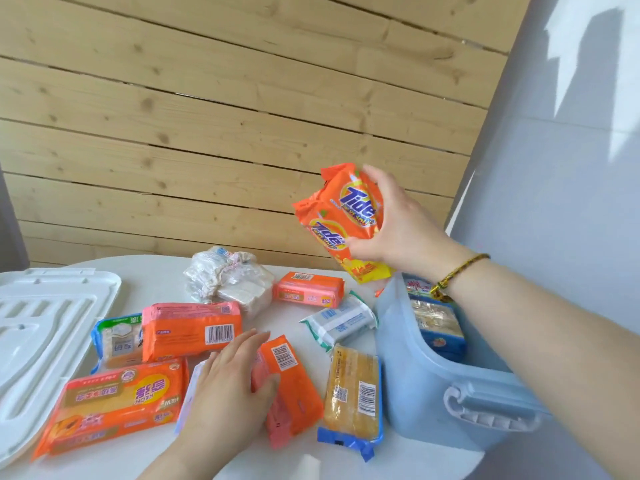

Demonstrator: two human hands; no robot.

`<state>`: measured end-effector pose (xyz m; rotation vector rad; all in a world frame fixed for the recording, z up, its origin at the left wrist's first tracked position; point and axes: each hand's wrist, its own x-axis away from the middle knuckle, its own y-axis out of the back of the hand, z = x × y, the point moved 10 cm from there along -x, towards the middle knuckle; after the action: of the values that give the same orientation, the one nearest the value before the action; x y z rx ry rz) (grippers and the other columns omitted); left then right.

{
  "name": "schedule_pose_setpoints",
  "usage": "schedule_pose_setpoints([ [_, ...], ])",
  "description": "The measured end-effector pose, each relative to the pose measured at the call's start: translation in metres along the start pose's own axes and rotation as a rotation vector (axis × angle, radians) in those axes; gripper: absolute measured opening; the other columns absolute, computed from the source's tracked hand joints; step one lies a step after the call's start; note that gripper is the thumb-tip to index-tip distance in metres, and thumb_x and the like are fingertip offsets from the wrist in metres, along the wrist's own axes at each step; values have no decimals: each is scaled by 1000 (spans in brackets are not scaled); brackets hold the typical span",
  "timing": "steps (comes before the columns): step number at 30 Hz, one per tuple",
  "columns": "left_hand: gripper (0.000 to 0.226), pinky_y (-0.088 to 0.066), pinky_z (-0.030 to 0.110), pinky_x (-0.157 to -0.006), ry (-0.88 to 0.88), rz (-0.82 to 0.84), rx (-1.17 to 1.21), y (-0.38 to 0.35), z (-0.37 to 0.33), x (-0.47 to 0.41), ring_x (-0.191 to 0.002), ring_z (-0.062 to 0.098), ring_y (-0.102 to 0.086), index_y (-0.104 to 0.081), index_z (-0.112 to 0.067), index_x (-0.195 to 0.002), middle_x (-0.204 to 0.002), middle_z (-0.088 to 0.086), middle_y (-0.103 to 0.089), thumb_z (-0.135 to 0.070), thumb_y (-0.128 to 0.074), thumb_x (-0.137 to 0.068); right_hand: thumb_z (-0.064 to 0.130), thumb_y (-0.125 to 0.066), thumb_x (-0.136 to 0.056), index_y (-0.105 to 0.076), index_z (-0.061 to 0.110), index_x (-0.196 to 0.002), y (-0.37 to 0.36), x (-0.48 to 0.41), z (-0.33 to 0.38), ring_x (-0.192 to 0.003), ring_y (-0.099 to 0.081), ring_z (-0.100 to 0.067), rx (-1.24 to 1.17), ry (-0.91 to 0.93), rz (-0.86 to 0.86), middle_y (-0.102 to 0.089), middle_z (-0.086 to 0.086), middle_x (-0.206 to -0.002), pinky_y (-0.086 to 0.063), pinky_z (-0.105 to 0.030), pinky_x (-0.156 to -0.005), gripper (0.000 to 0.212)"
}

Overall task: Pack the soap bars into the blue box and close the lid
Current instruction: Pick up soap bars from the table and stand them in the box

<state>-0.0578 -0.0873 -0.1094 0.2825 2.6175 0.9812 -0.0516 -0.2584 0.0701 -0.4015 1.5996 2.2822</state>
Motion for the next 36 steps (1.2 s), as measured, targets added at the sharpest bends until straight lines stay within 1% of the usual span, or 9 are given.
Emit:
schedule_pose_setpoints([
  [5,47,-26,25,-103,-177,-29,156,-4,-70,-13,-121,6,-35,-43,-29,-124,-121,-24,-40,-16,-57,-82,32,-73,-56,-23,27,-140,62,18,-40,-111,-56,-20,-22,-38,-60,-51,8,-124,-45,-40,-98,98],
  [9,48,-20,-9,-79,-270,-20,264,-17,-118,-25,-107,-7,-32,-41,-30,-126,-108,-34,-34,-20,-57,-82,28,-75,-56,-28,27,-136,82,35,-90,-96,-57,-16,1,-93,-12,-49,11,-109,-48,-33,-87,93],
  [11,50,-21,-4,-78,-276,27,306,-37,-137,-36,-111,-4,-33,-38,-27,-129,-115,-25,-36,-25,-56,-83,20,-77,-61,-30,25,-135,76,43,-123,-93,-57,-15,-43,-167,97,-53,6,-110,-46,-27,-81,89],
  [14,56,-21,14,-95,-222,104,362,-61,-147,-56,-127,5,-33,-32,-23,-134,-128,-16,-37,-32,-53,-83,15,-78,-64,-29,25,-135,45,52,-146,-94,-57,-15,0,-200,321,-54,4,-111,-47,-25,-79,87],
  [19,63,-24,26,-105,-171,182,356,-95,-150,-77,-133,13,-30,-27,-19,-136,-145,1,-33,-31,-56,-82,39,-73,-57,-27,36,-130,-21,68,-137,-103,-58,-18,443,92,522,-52,9,-119,-42,-26,-75,86],
  [23,56,-18,8,-93,-186,194,400,-103,-149,-79,-121,1,-29,-30,-21,-135,-145,-4,-28,-17,-53,-85,40,-71,-60,-25,30,-132,-55,77,-118,-101,-58,-25,621,313,437,-48,1,-119,-38,-29,-62,86],
  [30,53,-13,11,-98,-203,242,438,-111,-149,-80,-123,-6,-20,-30,-27,-134,-146,-13,-20,-15,-49,-86,43,-76,-60,-30,16,-128,-79,88,-118,-94,-54,-29,680,372,476,-48,-11,-112,-32,-31,-56,87],
  [33,54,-13,10,-96,-192,271,472,-113,-148,-80,-121,-8,-19,-30,-29,-134,-135,-20,-20,-13,-49,-86,47,-82,-44,-28,15,-119,-81,89,-117,-76,-61,-26,743,359,506,-58,-10,-99,-30,-25,-47,99],
  [36,55,-16,-3,-87,-181,291,486,-117,-147,-80,-118,-12,-17,-29,-32,-133,-130,-26,-16,-13,-48,-85,37,-75,-63,-21,14,-134,-97,93,-123,-89,-57,-34,710,399,586,-47,-15,-116,-34,-32,-53,92],
])
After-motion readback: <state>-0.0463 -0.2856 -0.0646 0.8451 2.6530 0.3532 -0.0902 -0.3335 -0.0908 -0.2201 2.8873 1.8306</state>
